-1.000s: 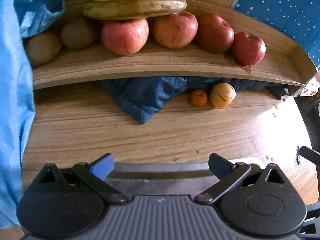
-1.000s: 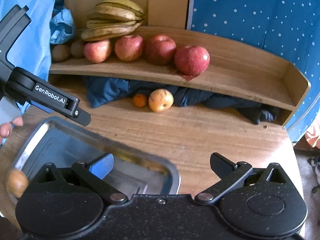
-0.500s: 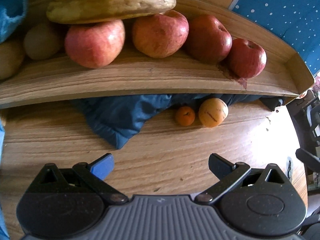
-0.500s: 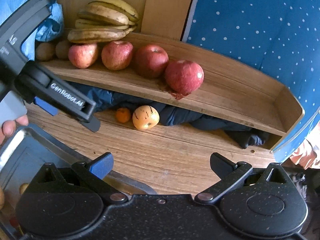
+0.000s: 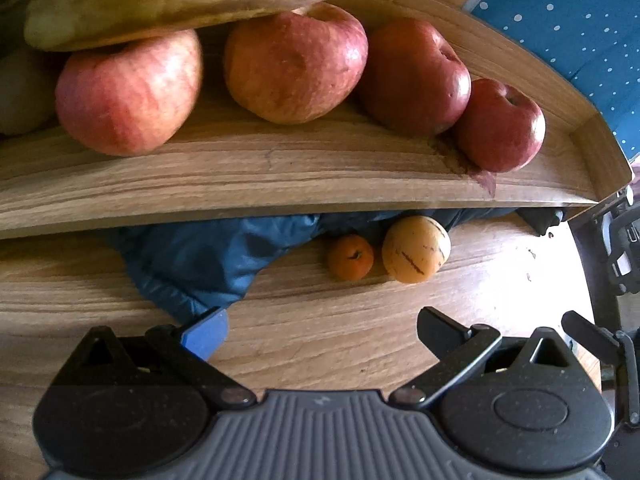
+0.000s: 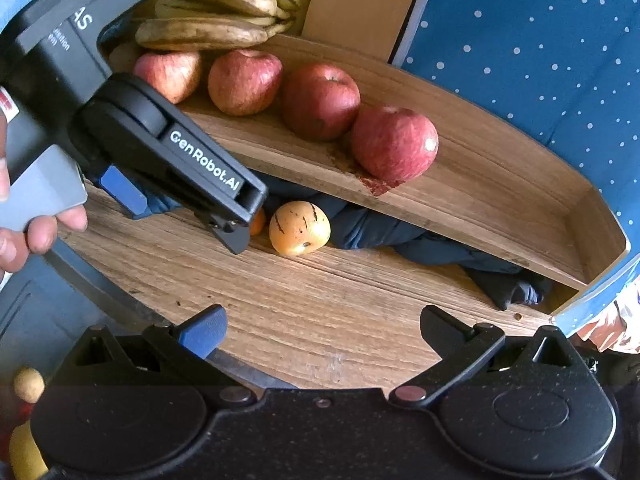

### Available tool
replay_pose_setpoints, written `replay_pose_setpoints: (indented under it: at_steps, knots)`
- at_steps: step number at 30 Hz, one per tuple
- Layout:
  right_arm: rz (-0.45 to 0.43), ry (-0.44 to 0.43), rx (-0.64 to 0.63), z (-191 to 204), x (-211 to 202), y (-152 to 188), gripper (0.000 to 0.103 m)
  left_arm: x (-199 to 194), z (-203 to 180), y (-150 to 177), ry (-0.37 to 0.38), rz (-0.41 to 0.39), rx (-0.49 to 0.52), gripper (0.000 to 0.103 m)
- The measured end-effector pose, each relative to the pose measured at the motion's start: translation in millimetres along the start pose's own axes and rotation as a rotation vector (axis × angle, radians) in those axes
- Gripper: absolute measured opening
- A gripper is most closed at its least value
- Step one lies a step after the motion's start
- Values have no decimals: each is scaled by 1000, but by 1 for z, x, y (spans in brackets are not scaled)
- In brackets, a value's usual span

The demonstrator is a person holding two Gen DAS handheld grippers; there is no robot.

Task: Organize fruits
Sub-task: 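Close the right tool on the striped fruit while the left grasps the orange tomato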

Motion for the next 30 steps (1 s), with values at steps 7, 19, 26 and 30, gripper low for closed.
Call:
replay_pose_setpoints:
  at_steps: [7,19,26,30]
  knots:
    - [11,0,-15,-1,13,-6,102,5,7,-10,17,-26,-47,102]
    - [-16,-32,-45,-4,49,-26,82,12,9,-10,56,-32,-87,102]
    - [-17,-74,-74,-1,63,-31,72,12,10,-11,51,-33,-96,102]
    - [-28,-85,-87,0,65,-34,67,10,10,-10,51,-37,-105,101]
Point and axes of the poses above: each gripper's, at about its wrist camera, not at the fingertips, and x roughly the way its jaws point, z to its left, y to its underside, the point moved 6 cm from there along x, roughly the way its jaws point, and after that the axes turned 9 degrees about -x, right-handed, at the moved point
